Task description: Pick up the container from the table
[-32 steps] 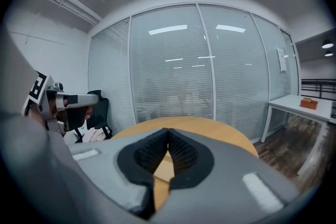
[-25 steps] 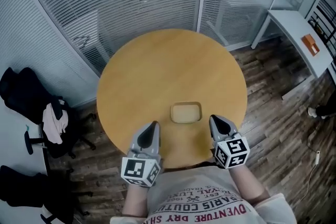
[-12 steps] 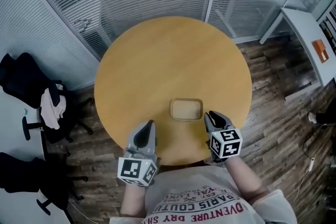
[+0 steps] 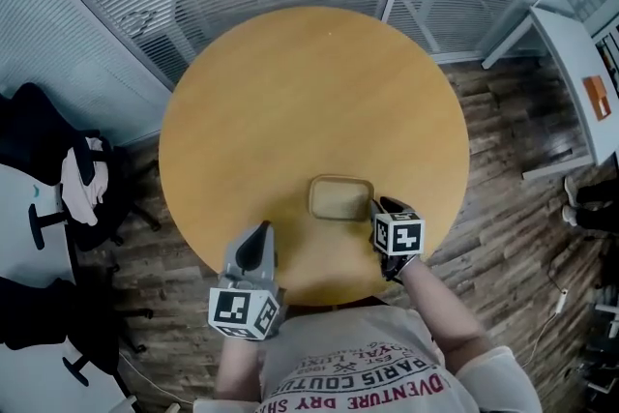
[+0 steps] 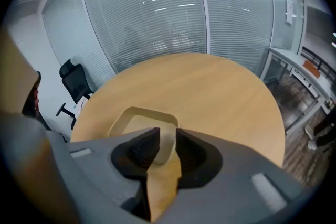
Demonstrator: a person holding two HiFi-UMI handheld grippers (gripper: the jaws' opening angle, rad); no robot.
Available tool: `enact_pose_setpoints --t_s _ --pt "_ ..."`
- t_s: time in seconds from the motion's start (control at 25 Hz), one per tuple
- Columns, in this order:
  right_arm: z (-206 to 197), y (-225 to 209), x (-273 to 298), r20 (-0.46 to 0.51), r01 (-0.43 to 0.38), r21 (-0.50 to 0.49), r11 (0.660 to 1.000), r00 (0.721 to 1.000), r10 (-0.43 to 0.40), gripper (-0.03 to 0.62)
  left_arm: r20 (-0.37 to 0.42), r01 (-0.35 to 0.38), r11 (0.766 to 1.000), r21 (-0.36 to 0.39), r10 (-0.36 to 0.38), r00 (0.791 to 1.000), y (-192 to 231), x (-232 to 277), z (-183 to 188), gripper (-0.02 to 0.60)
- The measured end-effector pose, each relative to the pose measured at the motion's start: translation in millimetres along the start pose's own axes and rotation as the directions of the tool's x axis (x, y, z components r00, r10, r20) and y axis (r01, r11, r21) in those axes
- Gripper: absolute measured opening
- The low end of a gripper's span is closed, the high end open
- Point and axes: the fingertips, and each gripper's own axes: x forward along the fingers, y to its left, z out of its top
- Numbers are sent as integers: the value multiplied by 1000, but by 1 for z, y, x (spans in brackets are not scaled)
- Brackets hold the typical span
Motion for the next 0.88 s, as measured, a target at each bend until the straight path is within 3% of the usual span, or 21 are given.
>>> enact_pose_setpoints --t_s 0.24,0.64,0.88 --pt "-6 -17 44 -95 62 40 997 994 -58 101 -54 -20 1000 -9 19 998 17 10 -16 6" --pt "-24 -26 71 -195 78 105 991 979 -56 98 -85 -57 998 -23 54 995 41 19 -21 6" --pt "-29 -22 75 -212 88 130 988 975 -58 35 -87 -57 998 -32 54 995 43 24 -21 6"
